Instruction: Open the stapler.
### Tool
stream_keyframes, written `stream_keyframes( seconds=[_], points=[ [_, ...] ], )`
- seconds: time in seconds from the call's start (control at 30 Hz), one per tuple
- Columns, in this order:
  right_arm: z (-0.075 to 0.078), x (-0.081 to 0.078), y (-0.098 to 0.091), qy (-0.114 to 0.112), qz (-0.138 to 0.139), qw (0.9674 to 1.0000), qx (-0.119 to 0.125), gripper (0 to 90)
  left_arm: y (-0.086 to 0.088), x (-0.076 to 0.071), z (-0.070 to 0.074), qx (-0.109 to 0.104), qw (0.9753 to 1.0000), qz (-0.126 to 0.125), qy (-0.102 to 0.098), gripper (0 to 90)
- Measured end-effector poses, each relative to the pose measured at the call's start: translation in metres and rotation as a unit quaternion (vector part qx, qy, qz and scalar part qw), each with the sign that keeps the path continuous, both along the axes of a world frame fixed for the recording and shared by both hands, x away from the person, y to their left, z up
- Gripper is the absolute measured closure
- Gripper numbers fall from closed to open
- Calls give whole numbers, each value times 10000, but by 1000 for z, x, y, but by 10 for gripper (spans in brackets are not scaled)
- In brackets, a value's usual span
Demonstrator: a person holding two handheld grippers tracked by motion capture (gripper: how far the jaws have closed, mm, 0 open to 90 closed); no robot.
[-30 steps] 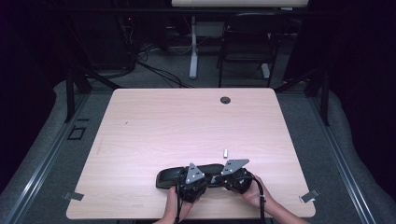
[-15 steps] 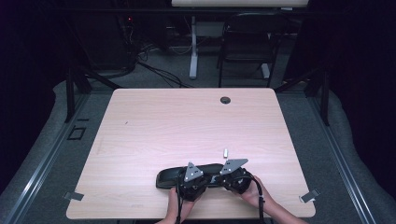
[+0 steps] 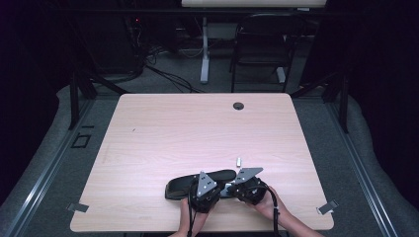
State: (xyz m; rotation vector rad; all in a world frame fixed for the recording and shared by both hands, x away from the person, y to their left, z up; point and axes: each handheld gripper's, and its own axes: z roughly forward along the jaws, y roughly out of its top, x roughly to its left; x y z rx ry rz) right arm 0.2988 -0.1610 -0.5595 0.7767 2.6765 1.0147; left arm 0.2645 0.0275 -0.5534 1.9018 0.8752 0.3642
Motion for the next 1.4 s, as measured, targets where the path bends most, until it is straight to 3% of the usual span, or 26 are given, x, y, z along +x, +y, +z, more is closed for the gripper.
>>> stream_keyframes(
  seconds=[0.17,0.2,0.27,0.53,1.03,1.4],
  points=[
    [1,0,-1,-30,11,9999,-99,900,2,-2,4,-45,9998,105,-135,900],
    [1,0,0,-21,6,10000,-56,900,3,-1,6,-35,9999,10,-118,900],
    [0,0,0,-21,-8,10000,31,900,2,-2,8,-95,9998,48,-152,900],
    [0,1,-1,-2,21,10000,14,900,6,-3,16,-15,9995,49,-321,900],
    [1,2,-1,57,18,10000,35,900,15,-4,38,-135,9981,132,-584,900],
    [1,2,-1,81,22,10000,8,900,21,-4,45,-202,9977,165,-618,900]
  ],
)
